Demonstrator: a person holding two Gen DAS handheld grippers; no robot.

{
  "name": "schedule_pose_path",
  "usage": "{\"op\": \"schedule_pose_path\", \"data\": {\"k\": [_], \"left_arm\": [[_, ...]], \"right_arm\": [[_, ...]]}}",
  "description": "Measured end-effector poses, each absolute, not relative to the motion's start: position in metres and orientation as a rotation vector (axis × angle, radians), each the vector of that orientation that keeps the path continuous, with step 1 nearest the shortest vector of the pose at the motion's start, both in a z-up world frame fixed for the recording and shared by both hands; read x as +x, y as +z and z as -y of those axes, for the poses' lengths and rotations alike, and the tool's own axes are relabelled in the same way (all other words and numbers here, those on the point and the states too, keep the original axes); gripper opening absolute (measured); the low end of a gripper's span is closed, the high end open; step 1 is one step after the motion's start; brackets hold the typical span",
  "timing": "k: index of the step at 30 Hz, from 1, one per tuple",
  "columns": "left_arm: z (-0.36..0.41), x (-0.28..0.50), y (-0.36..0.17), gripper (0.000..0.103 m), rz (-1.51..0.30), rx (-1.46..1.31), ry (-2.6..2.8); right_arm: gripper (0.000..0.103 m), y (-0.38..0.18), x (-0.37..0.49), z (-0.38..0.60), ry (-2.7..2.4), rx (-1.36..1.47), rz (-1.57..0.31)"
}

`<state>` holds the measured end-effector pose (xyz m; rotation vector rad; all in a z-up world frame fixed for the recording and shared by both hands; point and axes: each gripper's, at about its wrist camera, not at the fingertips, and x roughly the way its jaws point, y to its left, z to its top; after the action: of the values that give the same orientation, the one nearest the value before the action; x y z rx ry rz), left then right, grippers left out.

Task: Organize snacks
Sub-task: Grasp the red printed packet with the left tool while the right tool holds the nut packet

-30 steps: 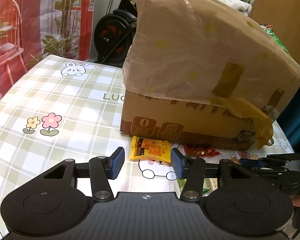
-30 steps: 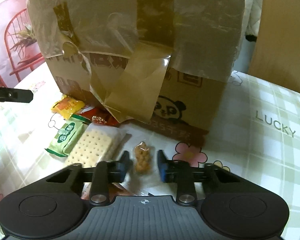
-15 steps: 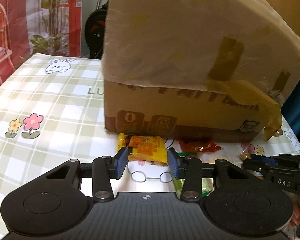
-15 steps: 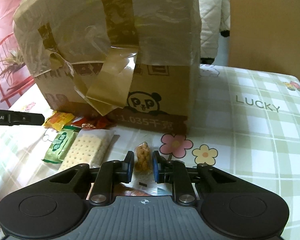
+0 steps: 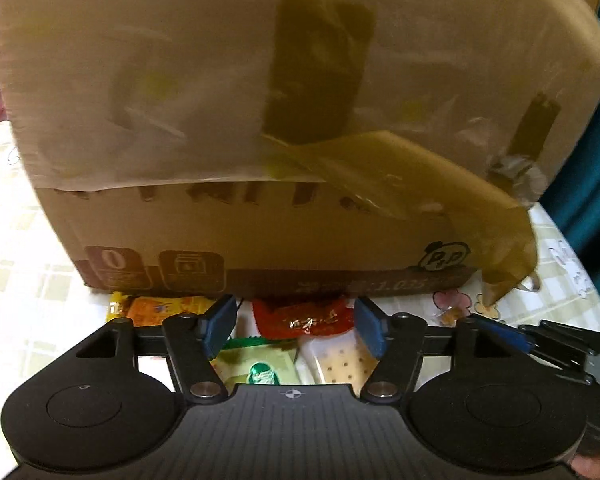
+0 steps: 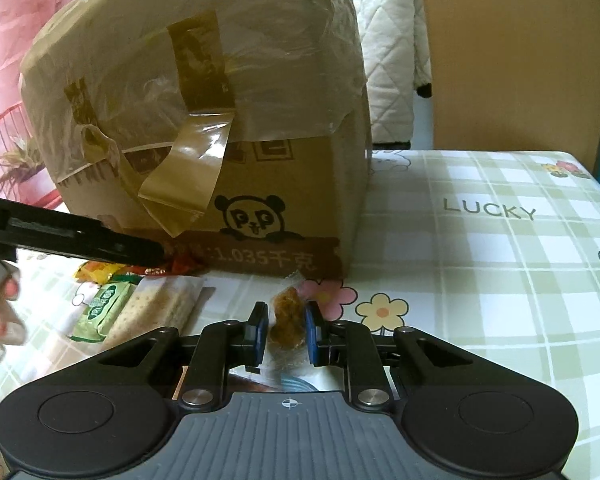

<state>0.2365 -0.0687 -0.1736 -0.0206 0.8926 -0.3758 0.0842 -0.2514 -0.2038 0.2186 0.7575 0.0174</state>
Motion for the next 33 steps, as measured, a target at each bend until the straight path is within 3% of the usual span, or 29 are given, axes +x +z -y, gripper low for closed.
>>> {"op": "schedule_pose_path", "data": {"k": [14, 15, 17, 22, 33], "left_arm": [[0.116, 0.251, -0.196, 0.081, -0.917, 0.045, -0.269], [0.122, 0.251, -0.197, 0.08, -0.912, 0.05, -0.267], [0.125, 0.247, -0.198, 0.063, -0.903, 0.043, -0.271], [0.12, 0.233, -0.193, 0.047, -0.882, 0.009, -0.305], [0.13, 0.191, -0.201, 0.044, -0.863, 0.06, -0.338]], "right_arm": [[0.018, -0.207, 0.08, 0.258, 0.046, 0.275, -0.742], [0.018, -0.207, 0.08, 0.259, 0.048, 0.278, -0.741], [0.018, -0.207, 0.079, 0.261, 0.048, 0.287, -0.737], [0.018, -0.208, 0.078, 0.265, 0.043, 0.302, -0.73], [0.018, -0.209, 0.078, 0.272, 0.039, 0.339, -0.725]]}}
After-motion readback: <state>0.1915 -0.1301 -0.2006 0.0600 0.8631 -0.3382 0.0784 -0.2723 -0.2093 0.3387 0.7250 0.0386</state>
